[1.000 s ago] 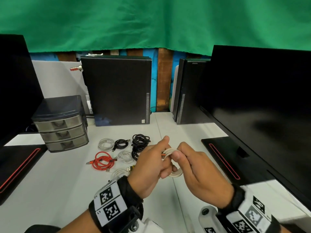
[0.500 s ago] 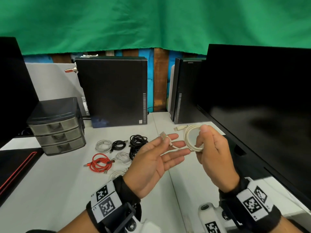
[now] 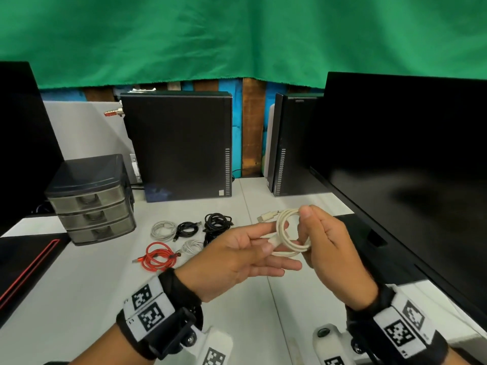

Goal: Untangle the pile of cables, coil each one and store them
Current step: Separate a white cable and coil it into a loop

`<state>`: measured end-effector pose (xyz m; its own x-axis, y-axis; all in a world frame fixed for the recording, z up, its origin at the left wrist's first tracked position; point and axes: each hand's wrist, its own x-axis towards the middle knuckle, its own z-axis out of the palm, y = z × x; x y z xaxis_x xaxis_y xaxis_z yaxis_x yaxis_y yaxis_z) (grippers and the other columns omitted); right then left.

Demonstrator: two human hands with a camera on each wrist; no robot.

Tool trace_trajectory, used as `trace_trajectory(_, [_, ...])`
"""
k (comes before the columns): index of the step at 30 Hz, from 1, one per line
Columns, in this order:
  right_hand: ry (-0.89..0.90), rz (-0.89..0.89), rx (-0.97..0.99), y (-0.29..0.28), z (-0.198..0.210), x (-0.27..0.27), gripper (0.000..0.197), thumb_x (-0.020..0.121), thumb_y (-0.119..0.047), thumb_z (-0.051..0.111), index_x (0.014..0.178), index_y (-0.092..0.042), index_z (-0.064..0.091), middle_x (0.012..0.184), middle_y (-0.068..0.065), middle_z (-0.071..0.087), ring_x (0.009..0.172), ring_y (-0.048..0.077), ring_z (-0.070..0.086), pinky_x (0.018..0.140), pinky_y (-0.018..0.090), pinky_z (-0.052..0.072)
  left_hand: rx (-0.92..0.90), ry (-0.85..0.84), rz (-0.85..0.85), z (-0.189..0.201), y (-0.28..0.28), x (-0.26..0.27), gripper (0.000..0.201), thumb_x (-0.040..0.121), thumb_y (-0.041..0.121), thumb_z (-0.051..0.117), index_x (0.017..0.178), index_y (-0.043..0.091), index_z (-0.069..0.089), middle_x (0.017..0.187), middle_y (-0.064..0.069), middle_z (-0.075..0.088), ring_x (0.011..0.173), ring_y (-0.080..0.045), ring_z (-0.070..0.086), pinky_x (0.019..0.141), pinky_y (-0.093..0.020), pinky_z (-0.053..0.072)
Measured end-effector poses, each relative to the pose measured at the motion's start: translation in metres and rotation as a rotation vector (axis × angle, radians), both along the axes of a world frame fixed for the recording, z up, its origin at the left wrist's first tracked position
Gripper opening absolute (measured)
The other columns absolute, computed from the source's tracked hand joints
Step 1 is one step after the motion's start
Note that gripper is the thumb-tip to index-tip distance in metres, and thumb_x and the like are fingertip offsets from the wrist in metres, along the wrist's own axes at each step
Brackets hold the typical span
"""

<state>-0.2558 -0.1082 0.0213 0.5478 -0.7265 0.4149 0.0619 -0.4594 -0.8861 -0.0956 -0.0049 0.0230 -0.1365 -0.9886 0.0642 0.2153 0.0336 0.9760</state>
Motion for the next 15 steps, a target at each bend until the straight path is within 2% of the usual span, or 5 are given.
trace_trajectory(2, [-0.018, 0.101, 0.262, 0.002, 0.004, -0.002, 0.046, 0.103, -0.042, 0.043, 0.067, -0.013, 0.044, 0.062, 0.01, 0.037, 0.046, 0.012, 0.028, 0.041, 0.021, 0.026, 0.021, 0.086, -0.063, 0.002, 0.002, 0.005, 0.038, 0.098, 0.019, 0.055, 0.136, 0.014, 0.057, 0.133, -0.011, 0.065, 0.118, -0.03, 0.066, 0.096, -0.03, 0.053])
trace_trajectory(5, [-0.021, 0.211, 0.494, 0.01, 0.01, -0.002, 0.047, 0.102, -0.041, 0.043, 0.078, -0.001, 0.051, 0.062, 0.009, 0.041, 0.043, 0.009, 0.024, 0.039, 0.018, 0.022, -0.004, 0.169, 0.016, -0.003, 0.001, 0.0, 0.034, 0.082, 0.033, 0.075, 0.111, 0.016, 0.077, 0.113, -0.007, 0.075, 0.095, -0.021, 0.075, 0.085, -0.028, 0.058])
trace_trajectory(8, [-0.035, 0.252, 0.525, 0.022, 0.014, -0.002, 0.048, 0.1, -0.041, 0.042, 0.06, -0.02, 0.06, 0.056, -0.001, 0.038, 0.042, 0.008, 0.022, 0.039, 0.019, 0.019, -0.027, 0.282, 0.115, -0.014, -0.004, -0.008, 0.047, 0.063, 0.043, 0.091, 0.098, 0.013, 0.08, 0.089, -0.005, 0.077, 0.065, -0.012, 0.073, 0.069, -0.024, 0.058])
trace_trajectory(10, [-0.047, 0.281, 0.55, 0.03, 0.015, -0.001, 0.048, 0.1, -0.041, 0.043, 0.057, -0.028, 0.061, 0.057, 0.001, 0.036, 0.042, 0.008, 0.021, 0.039, 0.019, 0.017, -0.046, 0.35, 0.123, -0.018, -0.005, -0.012, 0.051, 0.062, 0.043, 0.092, 0.1, 0.011, 0.079, 0.087, -0.005, 0.074, 0.059, -0.009, 0.065, 0.062, -0.02, 0.054])
trace_trajectory(15, [-0.08, 0.373, 0.752, 0.034, 0.014, 0.0, 0.048, 0.101, -0.042, 0.042, 0.068, -0.018, 0.067, 0.054, -0.002, 0.045, 0.041, 0.006, 0.019, 0.038, 0.018, 0.014, 0.0, 0.512, 0.1, -0.018, 0.0, -0.021, 0.04, 0.057, 0.032, 0.097, 0.086, 0.01, 0.079, 0.069, 0.001, 0.065, 0.048, -0.003, 0.053, 0.052, -0.015, 0.041])
